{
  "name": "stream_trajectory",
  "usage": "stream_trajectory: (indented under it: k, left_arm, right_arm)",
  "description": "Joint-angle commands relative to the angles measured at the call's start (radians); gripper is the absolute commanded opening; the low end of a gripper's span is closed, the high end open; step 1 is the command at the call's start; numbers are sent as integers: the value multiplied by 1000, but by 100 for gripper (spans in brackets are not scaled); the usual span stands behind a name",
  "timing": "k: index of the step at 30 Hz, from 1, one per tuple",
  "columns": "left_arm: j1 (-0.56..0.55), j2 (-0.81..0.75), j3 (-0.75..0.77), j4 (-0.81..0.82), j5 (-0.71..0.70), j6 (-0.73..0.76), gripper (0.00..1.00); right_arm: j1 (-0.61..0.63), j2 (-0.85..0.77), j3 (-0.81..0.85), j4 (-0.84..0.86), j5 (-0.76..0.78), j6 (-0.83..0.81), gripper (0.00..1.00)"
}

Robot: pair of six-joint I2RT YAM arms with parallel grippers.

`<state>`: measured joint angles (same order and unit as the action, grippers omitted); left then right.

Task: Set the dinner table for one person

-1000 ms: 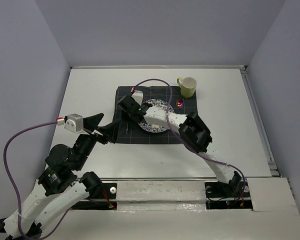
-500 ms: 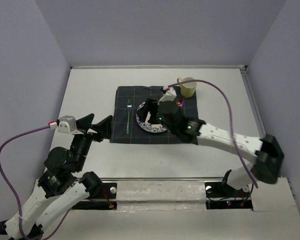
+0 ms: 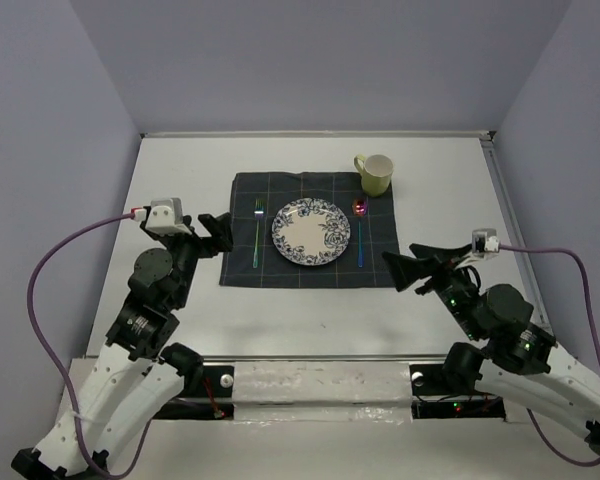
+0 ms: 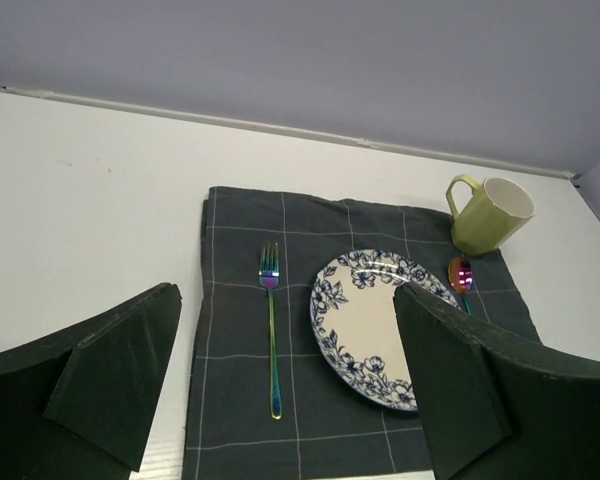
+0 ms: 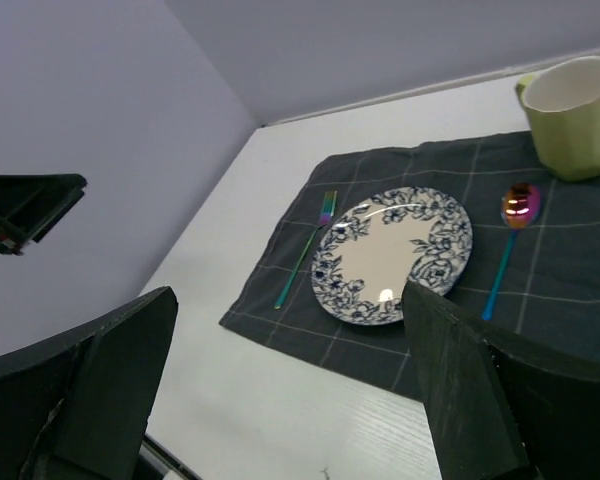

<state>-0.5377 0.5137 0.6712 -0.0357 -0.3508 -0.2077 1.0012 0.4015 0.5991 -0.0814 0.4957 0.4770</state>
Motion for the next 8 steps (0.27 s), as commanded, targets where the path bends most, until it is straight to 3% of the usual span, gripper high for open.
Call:
stream_trajectory:
  k: [1, 8]
  left_arm:
    - [76, 22, 4, 109, 157, -4, 99]
    - [114, 35, 5, 129, 249, -16, 99]
  right_arm:
    - [-1, -144, -67, -66, 79, -89, 100]
    - [-1, -132, 4, -66, 80, -143, 100]
